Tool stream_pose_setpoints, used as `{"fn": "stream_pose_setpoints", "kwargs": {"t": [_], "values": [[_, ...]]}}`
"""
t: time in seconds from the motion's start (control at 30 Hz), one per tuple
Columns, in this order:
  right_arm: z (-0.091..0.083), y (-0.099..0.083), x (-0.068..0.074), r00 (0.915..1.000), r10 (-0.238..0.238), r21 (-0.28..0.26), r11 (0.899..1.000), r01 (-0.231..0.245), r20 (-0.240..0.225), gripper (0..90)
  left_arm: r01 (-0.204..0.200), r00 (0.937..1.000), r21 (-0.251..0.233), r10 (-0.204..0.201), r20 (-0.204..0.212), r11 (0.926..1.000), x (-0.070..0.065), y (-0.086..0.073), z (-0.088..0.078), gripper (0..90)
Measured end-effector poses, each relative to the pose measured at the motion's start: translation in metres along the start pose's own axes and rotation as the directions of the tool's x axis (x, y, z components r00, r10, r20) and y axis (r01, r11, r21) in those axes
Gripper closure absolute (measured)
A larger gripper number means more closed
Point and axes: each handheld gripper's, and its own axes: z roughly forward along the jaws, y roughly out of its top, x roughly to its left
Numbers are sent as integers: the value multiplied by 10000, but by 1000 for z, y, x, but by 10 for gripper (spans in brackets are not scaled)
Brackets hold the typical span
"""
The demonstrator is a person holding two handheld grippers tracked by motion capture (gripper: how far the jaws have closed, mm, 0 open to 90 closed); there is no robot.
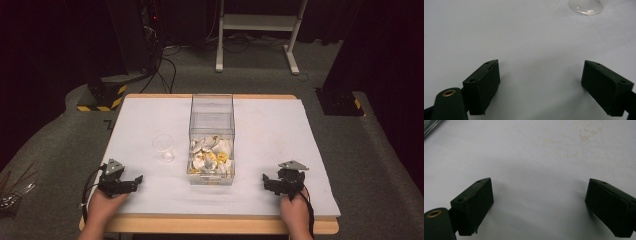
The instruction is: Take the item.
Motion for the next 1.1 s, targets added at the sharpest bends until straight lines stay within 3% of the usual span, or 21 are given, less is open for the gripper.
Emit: {"fn": "stream_pose_setpoints", "kwargs": {"t": [1.1], "values": [[0, 0, 0, 10000, -6, -5, 10000, 6, 16, 79, 77, 9999, 24, -76, -125, 10000, -2, 0, 0, 153]]}}
